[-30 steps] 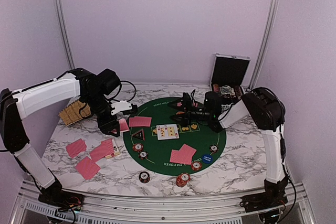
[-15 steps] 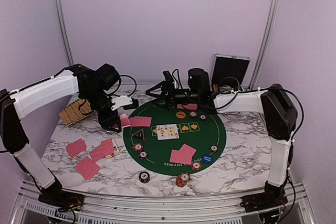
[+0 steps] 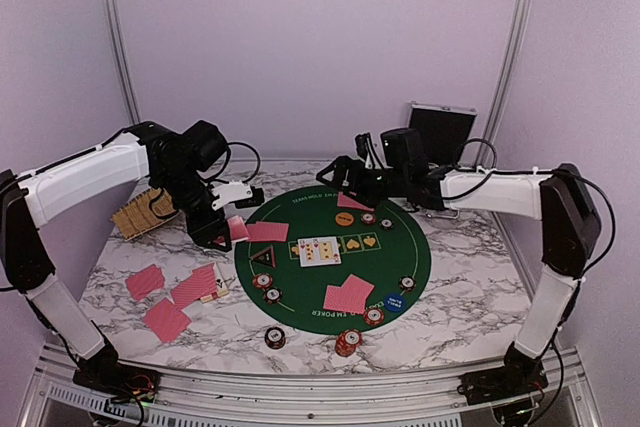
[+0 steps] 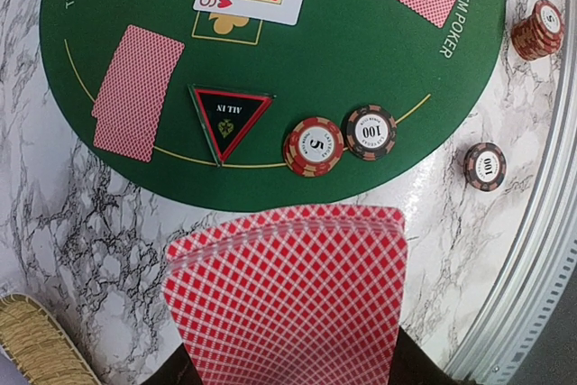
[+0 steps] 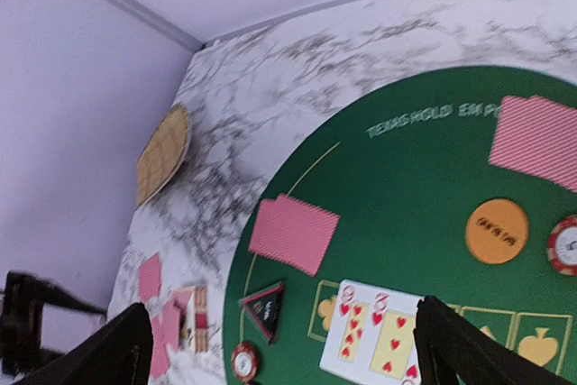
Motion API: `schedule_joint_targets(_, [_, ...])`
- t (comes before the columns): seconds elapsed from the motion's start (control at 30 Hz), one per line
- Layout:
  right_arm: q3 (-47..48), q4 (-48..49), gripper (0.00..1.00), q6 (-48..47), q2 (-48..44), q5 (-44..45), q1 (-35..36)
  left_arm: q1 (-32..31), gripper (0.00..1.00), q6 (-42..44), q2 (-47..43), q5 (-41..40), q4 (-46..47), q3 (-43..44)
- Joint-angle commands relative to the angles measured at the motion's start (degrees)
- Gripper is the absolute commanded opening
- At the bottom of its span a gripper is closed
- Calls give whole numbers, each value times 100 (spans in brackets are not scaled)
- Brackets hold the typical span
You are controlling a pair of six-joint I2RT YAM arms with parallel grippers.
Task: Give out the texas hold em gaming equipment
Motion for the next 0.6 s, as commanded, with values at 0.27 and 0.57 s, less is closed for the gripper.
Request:
schedule_joint_targets(0.27, [130, -1576, 99, 452, -577, 1102, -886, 24, 54, 117, -218, 71, -105, -49])
schedule_joint_targets(0.57, [876, -1710, 97, -492, 56, 925, 302, 11, 54, 66, -120, 124, -92, 77])
